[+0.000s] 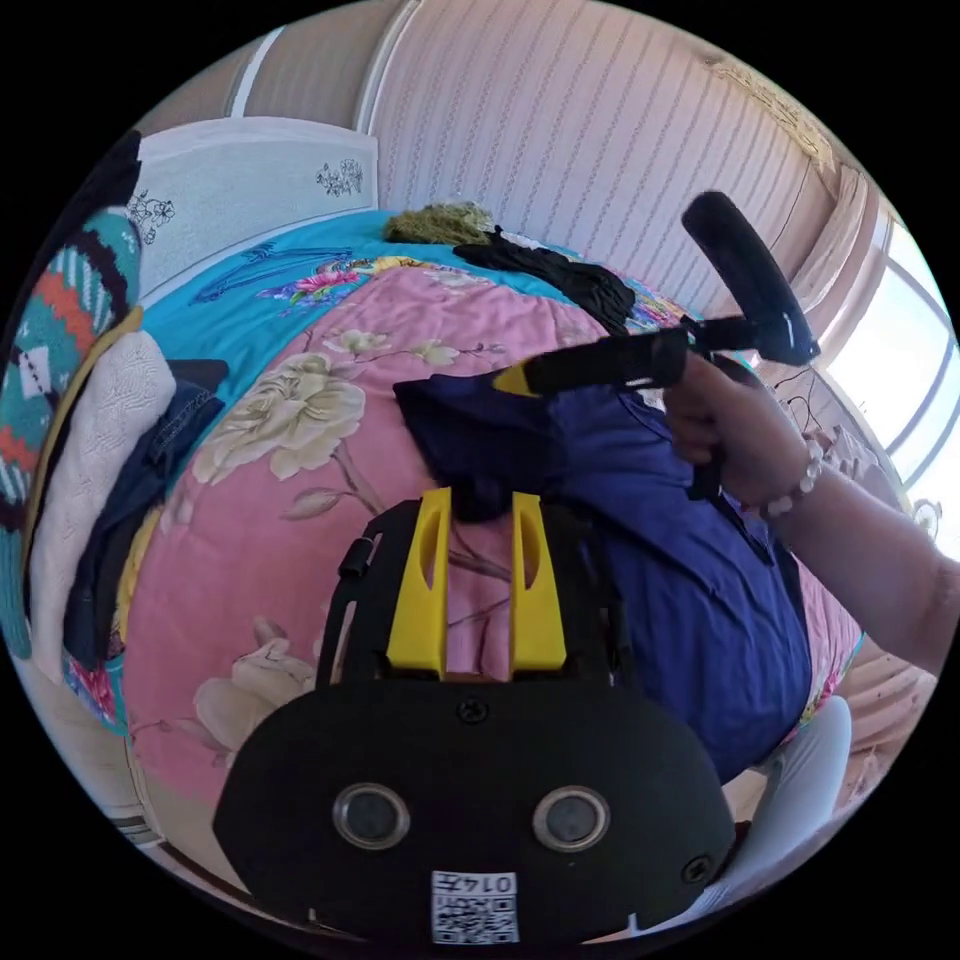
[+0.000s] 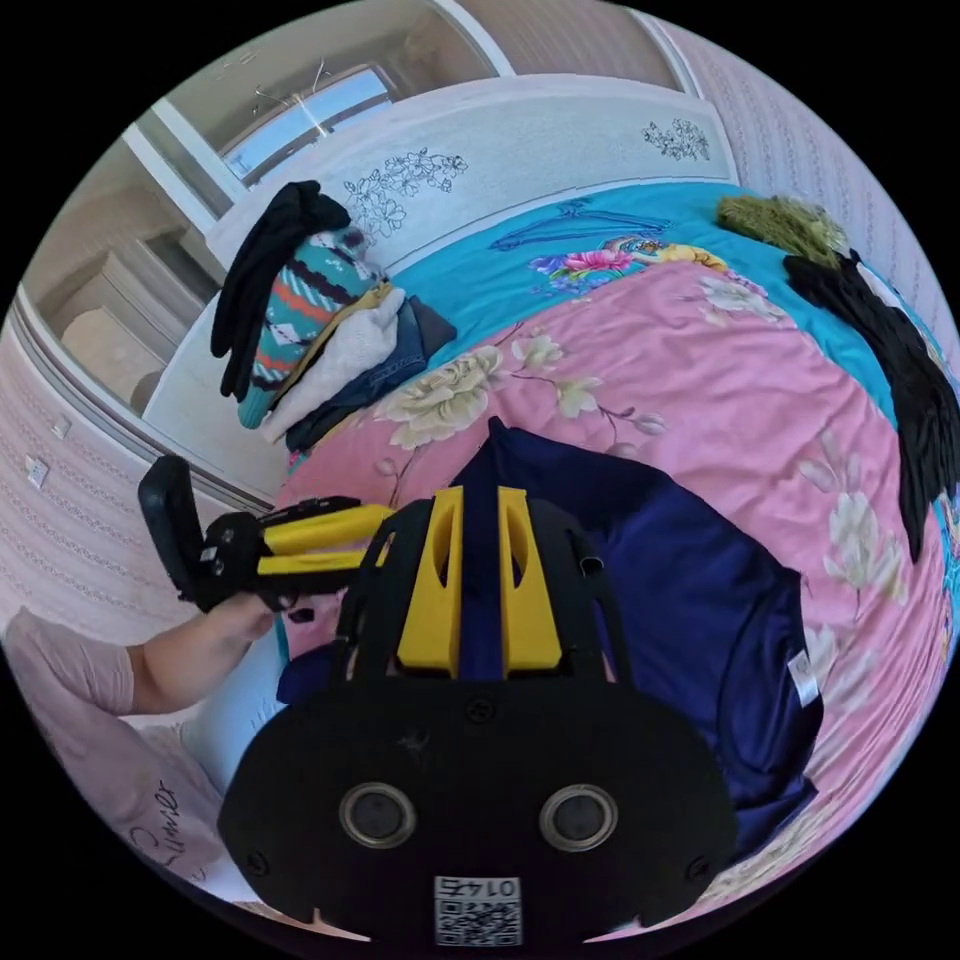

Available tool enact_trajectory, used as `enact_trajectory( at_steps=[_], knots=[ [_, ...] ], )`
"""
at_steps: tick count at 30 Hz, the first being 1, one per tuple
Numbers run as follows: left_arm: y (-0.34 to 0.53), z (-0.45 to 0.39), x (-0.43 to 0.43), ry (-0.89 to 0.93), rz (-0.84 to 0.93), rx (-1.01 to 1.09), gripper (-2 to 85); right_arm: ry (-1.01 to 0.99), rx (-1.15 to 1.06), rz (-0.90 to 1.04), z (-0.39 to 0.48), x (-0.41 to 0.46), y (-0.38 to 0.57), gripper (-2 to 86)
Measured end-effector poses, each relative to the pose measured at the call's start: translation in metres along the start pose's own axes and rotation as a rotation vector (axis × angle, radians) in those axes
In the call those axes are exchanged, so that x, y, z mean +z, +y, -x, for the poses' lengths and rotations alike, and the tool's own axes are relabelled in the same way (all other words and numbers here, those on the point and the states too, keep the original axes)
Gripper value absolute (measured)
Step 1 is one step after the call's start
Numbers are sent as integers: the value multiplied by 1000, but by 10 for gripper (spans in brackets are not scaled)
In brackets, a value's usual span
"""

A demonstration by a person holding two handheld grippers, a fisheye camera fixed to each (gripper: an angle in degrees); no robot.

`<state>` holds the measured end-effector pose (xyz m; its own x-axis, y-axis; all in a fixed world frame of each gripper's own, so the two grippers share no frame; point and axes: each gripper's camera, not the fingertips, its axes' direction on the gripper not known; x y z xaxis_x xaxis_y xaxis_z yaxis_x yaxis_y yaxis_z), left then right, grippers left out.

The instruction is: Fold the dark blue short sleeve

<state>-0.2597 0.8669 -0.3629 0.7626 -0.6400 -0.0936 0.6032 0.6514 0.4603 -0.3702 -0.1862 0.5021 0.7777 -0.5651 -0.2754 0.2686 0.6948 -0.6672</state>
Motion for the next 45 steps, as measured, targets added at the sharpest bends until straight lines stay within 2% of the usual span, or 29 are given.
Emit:
enact_trajectory(
  at_steps=[4, 6, 12, 16, 21, 27, 32, 40, 43, 45],
  knots=[
    [3, 20, -7, 36, -17, -59, 73, 60, 28, 31, 11, 38, -50, 85],
    [4, 30, -11, 62, -24, -69, 56, 88, 46, 107, 9, 59, -62, 84],
    [2, 40, -27, 99, -26, -44, 5, 88, 89, 81, -12, 37, -60, 17],
    [2, 32, -49, 96, -88, 30, -3, -33, 169, -78, -36, -17, -34, 6],
    [-6, -10, -90, 159, -213, 258, -3, -148, 262, -283, -63, -91, 32, 4],
    [-8, -53, -81, 188, -142, 431, 12, -115, 351, -429, -82, -153, 144, 5],
    [-14, -43, -69, 232, -23, 393, 56, -18, 448, -241, -104, -141, 206, 15],
    [-82, -9, -60, 234, -9, 351, 45, 105, 461, -261, -124, -206, 293, 34],
    [-121, 4, -40, 336, -50, 233, 49, 253, 547, -243, -146, -226, 322, 53],
    [-150, 9, -13, 368, 5, 152, 74, 283, 588, -206, -159, -228, 330, 72]
  ],
)
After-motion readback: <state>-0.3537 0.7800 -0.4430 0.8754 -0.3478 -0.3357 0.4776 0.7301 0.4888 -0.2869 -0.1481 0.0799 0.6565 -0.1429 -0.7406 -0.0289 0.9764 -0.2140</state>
